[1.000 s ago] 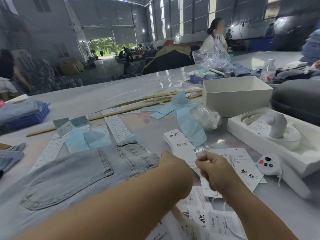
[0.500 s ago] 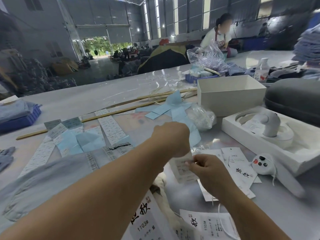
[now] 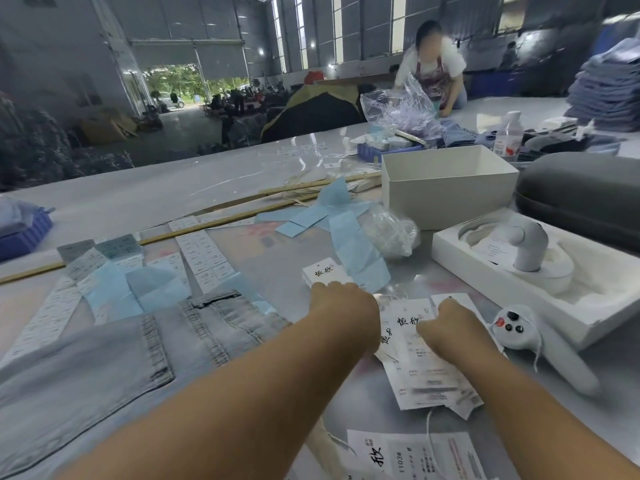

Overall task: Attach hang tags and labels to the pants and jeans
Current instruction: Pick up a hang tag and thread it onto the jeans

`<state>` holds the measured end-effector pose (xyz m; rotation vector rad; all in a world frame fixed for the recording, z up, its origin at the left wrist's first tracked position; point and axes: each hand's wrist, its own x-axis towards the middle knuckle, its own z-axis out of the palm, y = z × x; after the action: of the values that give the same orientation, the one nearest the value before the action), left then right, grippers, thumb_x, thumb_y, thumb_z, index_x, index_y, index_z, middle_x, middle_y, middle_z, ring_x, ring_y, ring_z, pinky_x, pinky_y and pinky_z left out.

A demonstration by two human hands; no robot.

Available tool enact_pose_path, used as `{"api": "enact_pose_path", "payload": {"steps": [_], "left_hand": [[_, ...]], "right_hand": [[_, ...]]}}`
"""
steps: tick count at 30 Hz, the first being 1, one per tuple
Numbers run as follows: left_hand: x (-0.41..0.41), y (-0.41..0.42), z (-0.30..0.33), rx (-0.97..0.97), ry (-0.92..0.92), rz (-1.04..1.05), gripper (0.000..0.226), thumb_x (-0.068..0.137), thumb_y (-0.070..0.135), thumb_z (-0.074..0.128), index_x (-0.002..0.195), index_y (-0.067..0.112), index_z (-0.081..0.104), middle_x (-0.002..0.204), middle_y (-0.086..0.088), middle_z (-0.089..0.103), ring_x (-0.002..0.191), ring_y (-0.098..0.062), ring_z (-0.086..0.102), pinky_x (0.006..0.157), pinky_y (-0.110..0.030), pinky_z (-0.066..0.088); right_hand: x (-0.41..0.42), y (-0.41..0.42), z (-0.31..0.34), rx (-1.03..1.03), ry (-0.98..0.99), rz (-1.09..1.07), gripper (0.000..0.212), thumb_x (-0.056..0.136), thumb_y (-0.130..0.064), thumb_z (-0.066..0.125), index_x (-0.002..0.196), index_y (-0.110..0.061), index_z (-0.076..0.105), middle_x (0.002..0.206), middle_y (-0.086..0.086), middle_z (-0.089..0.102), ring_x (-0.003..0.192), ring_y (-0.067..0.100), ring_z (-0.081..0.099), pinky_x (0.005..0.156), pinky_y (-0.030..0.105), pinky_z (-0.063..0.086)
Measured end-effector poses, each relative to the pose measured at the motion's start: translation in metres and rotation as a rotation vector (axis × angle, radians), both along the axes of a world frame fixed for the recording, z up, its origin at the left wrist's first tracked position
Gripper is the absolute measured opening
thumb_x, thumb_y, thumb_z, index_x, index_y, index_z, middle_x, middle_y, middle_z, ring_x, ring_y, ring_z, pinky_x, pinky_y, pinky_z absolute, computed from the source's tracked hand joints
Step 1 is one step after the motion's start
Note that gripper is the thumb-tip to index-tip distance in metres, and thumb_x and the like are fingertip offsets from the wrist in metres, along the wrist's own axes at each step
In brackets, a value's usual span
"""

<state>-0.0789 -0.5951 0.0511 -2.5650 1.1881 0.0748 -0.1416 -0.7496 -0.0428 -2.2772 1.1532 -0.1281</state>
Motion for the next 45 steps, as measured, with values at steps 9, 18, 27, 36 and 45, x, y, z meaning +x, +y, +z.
{"api": "enact_pose_path", "payload": {"steps": [9, 18, 27, 36, 45], "left_hand": [[0.004, -0.021, 0.002, 0.095, 0.126, 0.037, 0.019, 0.092, 0.02, 0.052, 0.111, 0.02, 0.053, 0.089, -0.002, 0.044, 0.094, -0.026, 0.049, 0.078, -0.036, 0.036], [0.013, -0.009, 0.018, -0.017, 0.159, 0.016, 0.011, 0.092, 0.019, 0.052, 0.086, 0.018, 0.043, 0.075, 0.001, 0.04, 0.082, -0.023, 0.045, 0.077, -0.036, 0.037], [0.108, 0.116, 0.08, -0.214, 0.168, 0.311, 0.046, 0.097, 0.047, 0.051, 0.117, 0.008, 0.064, 0.119, -0.01, 0.064, 0.1, -0.025, 0.056, 0.081, -0.03, 0.041], [0.113, 0.269, 0.055, -0.229, 0.737, 0.822, 0.123, 0.029, 0.093, 0.072, 0.136, 0.037, 0.049, 0.151, 0.012, 0.037, 0.134, -0.017, 0.041, 0.115, -0.038, 0.031], [0.097, 0.278, 0.046, -0.147, 0.44, 0.607, 0.155, 0.027, 0.108, 0.036, 0.154, 0.02, 0.025, 0.161, -0.002, 0.026, 0.145, -0.024, 0.029, 0.12, -0.04, 0.02]], "right_hand": [[0.054, 0.004, 0.025, 0.873, -0.674, -0.132, 0.028, 0.091, -0.031, 0.063, 0.091, -0.004, 0.059, 0.079, 0.015, 0.06, 0.067, 0.024, 0.059, 0.07, 0.037, 0.053], [0.064, 0.016, 0.037, -0.018, -0.054, 0.226, 0.029, 0.096, -0.027, 0.049, 0.089, -0.004, 0.065, 0.095, 0.019, 0.063, 0.082, 0.027, 0.053, 0.057, 0.029, 0.034], [0.04, 0.13, 0.106, 0.375, -0.284, 0.647, 0.038, 0.089, -0.05, 0.058, 0.077, -0.015, 0.067, 0.064, -0.001, 0.066, 0.056, 0.013, 0.056, 0.058, 0.028, 0.041], [0.023, 0.186, 0.13, 0.055, -0.107, 0.755, 0.058, 0.061, -0.075, 0.071, 0.088, -0.026, 0.056, 0.087, -0.008, 0.061, 0.078, 0.009, 0.056, 0.057, 0.027, 0.036], [0.013, 0.21, 0.151, -0.073, -0.449, 0.819, 0.03, 0.065, -0.021, 0.075, 0.093, -0.023, 0.065, 0.082, -0.007, 0.065, 0.071, 0.008, 0.062, 0.06, 0.026, 0.051]]}}
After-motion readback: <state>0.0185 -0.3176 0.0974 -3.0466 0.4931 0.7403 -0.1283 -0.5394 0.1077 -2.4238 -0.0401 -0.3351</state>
